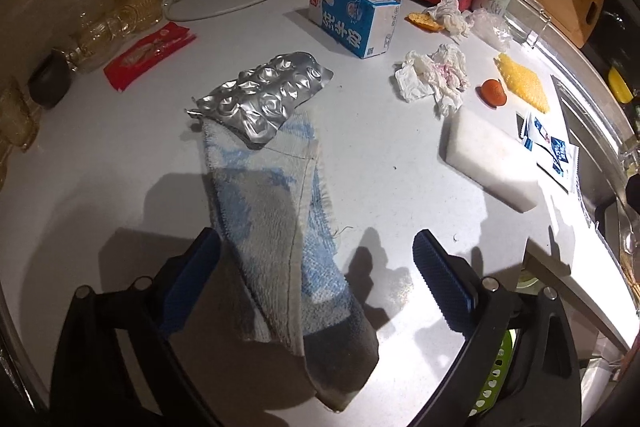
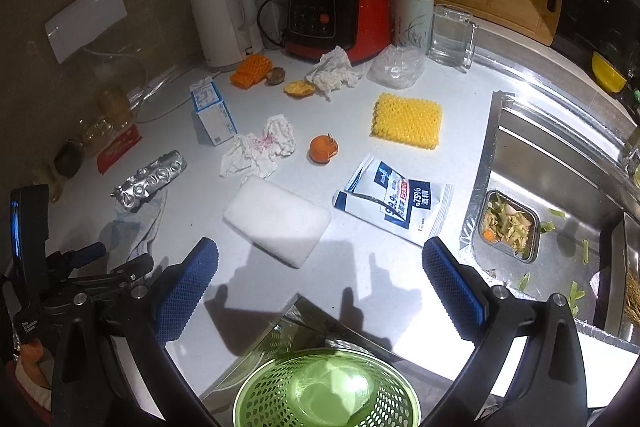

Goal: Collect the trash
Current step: 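Grasp the blue-white cloth with the left gripper while the right gripper grasps the silver blister pack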

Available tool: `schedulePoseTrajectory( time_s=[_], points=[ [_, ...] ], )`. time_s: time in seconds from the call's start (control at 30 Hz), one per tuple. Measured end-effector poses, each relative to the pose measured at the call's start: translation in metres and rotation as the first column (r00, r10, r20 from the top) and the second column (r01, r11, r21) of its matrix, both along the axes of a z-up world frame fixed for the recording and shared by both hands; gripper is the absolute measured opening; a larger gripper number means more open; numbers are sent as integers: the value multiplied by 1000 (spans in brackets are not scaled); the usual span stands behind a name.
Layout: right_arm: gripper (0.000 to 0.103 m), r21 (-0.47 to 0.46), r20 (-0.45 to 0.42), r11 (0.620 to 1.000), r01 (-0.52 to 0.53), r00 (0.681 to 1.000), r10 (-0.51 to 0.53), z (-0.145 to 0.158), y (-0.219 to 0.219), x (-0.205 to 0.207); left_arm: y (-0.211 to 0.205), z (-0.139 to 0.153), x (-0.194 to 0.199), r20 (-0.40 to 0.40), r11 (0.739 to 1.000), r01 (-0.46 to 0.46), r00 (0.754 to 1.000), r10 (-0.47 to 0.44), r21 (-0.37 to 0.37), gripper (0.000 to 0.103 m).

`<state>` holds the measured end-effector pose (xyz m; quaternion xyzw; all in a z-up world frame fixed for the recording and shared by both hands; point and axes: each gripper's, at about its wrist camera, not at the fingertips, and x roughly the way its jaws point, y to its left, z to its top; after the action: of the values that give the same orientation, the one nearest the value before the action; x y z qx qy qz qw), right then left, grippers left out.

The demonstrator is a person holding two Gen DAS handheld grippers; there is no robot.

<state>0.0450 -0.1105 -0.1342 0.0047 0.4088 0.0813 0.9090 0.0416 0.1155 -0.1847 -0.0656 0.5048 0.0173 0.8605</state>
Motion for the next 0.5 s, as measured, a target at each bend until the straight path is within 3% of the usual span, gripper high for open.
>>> schedulePoseTrajectory(
  time_s=[0.03,0.2,0.33,0.5],
  points=[
    [101,0,-6,1000,-2,1000,2,-4,1,1,1,-3,1,-6,1000,7,1000,-7,-10,80],
    [101,-7,-24,1000,-4,1000,4,-16,4,4,6,-10,4,3,1000,2,1000,-2,-12,69],
    [101,-6,-39,1000,-21,999,21,-21,5,6,7,-9,4,17,1000,1,1000,-1,-1,51],
    [101,-3,-45,998,-70,997,70,-23,8,11,12,-9,1,33,1000,-11,999,12,-1,36]
  ],
)
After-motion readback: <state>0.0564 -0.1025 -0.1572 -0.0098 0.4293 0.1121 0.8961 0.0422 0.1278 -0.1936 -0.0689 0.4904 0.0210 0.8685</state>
